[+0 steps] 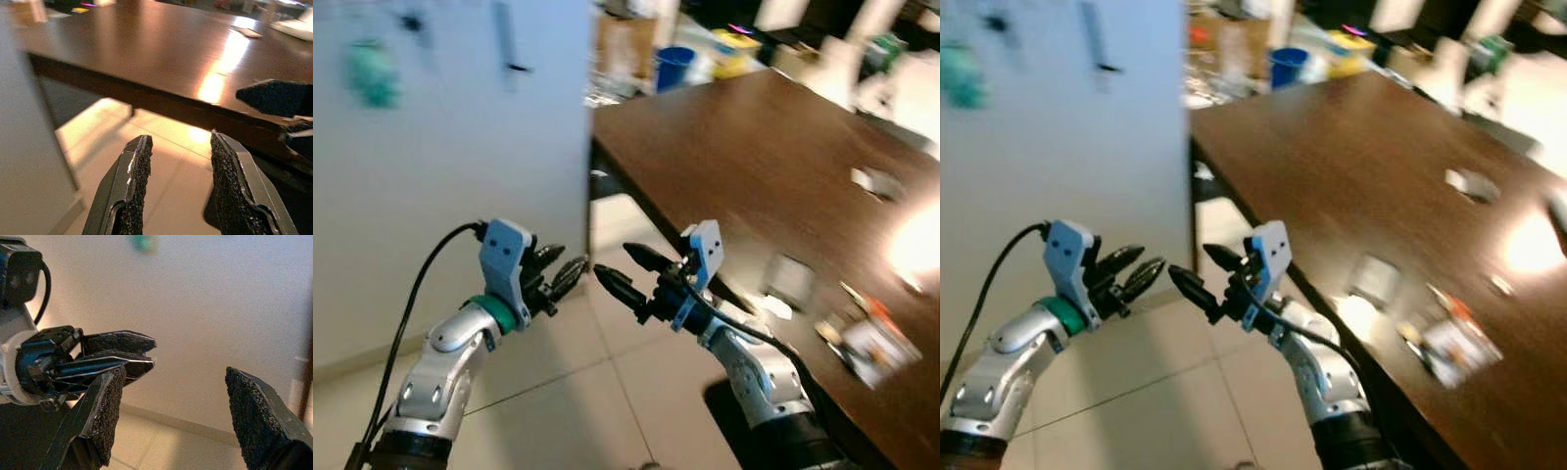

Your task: Hang keys on a hook

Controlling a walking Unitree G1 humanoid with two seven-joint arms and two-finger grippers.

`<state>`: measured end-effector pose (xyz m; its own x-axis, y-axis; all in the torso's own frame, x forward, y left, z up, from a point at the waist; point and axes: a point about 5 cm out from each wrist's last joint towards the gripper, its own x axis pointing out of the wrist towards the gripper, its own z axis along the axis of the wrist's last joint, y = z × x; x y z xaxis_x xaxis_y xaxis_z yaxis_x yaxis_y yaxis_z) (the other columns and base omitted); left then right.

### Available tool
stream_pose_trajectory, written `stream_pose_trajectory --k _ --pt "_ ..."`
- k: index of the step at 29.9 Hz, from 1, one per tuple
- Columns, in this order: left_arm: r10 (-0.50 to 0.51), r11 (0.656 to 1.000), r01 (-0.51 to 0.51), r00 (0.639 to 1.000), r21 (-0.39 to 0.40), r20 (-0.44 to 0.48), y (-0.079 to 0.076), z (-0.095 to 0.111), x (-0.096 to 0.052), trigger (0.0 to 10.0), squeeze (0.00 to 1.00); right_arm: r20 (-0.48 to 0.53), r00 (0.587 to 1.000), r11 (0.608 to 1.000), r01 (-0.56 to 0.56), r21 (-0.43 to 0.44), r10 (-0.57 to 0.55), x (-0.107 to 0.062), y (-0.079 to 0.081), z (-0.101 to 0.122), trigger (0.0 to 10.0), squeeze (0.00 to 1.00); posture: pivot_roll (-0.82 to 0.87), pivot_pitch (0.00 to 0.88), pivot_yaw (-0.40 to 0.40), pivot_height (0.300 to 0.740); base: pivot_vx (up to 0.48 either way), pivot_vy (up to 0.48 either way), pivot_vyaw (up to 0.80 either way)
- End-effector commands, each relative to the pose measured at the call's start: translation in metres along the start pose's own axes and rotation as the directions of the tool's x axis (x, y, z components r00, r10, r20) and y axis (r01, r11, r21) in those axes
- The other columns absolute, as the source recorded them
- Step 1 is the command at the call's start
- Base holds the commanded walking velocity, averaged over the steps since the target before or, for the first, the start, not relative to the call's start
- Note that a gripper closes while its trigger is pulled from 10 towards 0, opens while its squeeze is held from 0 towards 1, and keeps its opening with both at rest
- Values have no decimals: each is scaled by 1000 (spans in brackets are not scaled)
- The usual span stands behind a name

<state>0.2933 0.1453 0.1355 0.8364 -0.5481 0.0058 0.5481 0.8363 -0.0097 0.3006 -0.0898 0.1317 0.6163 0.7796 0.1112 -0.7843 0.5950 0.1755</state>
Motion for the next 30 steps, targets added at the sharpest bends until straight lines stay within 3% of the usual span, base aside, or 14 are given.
stream_pose_trajectory --k 1,14,30 --pt "-8 1000 8 999 4 -34 0 -6 -2 10000 0 -4 1000 999 18 39 -18 -2 -1 -3 10000 0 38 0 60 740 0 0 -800" --pt "10 999 -11 999 -35 -31 0 -5 1 10000 0 -2 1000 999 14 50 -14 0 -1 -2 10000 0 38 0 55 740 0 0 -800" --pt "1 1000 -1 999 -2 -46 1 -6 3 10000 0 -19 1000 999 6 37 -6 2 -3 -1 10000 0 6 0 29 740 0 0 -800"
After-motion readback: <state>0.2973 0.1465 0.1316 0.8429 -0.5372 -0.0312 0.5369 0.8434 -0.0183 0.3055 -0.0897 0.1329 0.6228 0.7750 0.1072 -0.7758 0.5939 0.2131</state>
